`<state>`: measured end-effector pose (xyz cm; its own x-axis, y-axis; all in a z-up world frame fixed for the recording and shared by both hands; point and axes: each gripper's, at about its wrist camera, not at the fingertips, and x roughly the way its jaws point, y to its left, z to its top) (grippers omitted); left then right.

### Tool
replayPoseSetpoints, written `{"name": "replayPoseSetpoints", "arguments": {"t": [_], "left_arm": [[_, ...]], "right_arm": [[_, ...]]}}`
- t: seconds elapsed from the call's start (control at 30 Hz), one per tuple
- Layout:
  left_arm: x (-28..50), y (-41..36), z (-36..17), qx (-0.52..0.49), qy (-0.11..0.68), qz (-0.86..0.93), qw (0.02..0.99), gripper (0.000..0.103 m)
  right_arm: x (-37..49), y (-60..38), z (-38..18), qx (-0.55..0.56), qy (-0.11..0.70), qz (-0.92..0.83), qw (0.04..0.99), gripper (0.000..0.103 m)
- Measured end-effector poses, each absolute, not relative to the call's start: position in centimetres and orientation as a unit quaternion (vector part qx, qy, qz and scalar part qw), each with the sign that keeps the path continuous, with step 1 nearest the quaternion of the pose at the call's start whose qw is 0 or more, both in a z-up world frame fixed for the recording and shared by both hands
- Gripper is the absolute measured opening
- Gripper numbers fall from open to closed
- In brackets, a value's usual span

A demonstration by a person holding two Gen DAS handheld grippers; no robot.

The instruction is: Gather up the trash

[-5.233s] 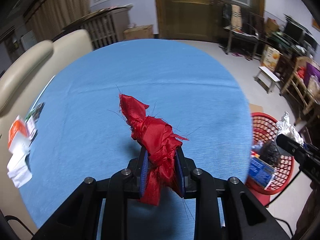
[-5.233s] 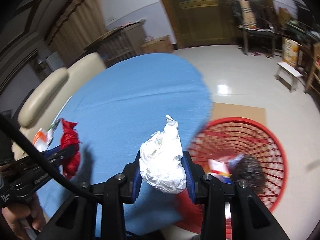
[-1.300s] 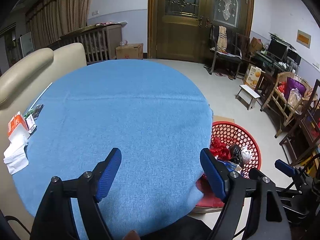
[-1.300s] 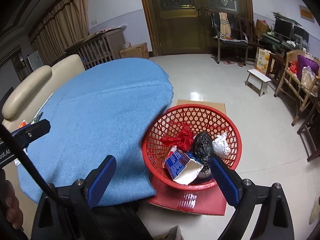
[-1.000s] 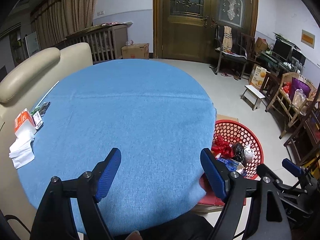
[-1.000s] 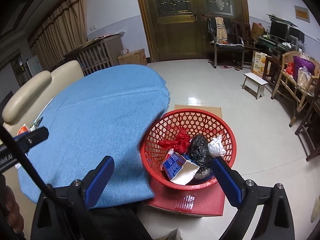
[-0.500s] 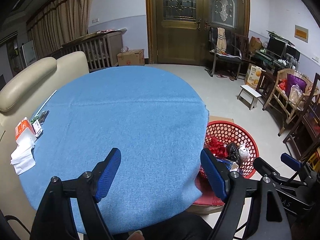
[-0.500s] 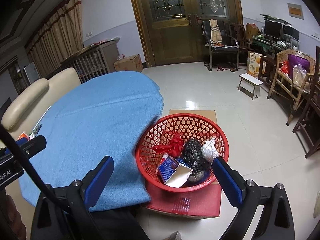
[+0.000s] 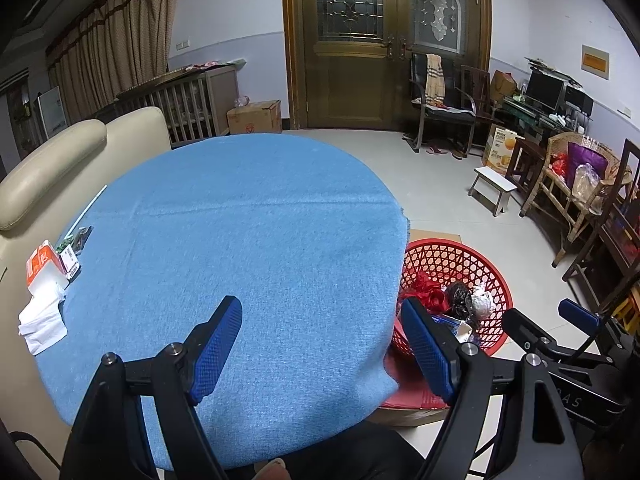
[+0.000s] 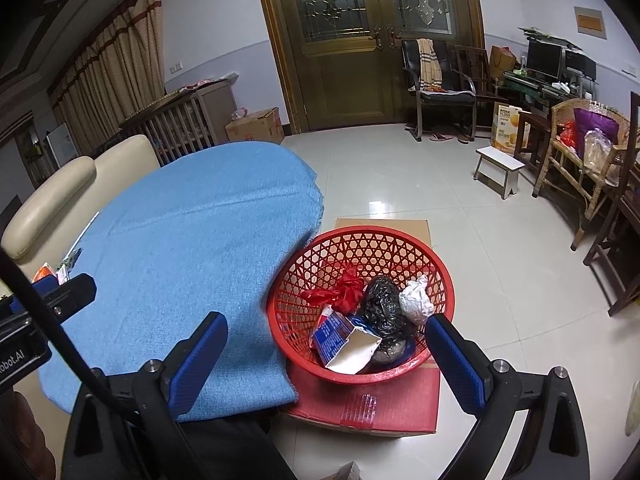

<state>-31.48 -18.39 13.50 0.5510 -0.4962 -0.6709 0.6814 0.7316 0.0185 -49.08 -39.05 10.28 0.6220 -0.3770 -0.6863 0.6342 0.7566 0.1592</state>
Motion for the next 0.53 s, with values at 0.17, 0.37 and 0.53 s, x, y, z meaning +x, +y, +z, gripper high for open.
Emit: {"name": "replayPoseSetpoints", "arguments": {"t": [0.17, 0.37, 0.53], "left_arm": [[-31.61, -18.53, 13.49, 0.143, 0.329, -0.341, 0.869, 0.082], [-31.65, -18.69, 13.13, 0.142, 0.336, -0.353, 0.862, 0.082], [-32.10, -18.80, 13.20, 0.141, 0.331, -0.369, 0.857, 0.082]], "right_arm": [[-48.99, -38.95, 10.31, 0.196, 0.327, -0.288, 0.879, 0.100], [-49.05, -39.00, 10.19, 0.199, 0.329, -0.289, 0.877, 0.100], [-49.10, -39.03, 10.14, 0.199, 0.331, -0.289, 0.876, 0.100]]}}
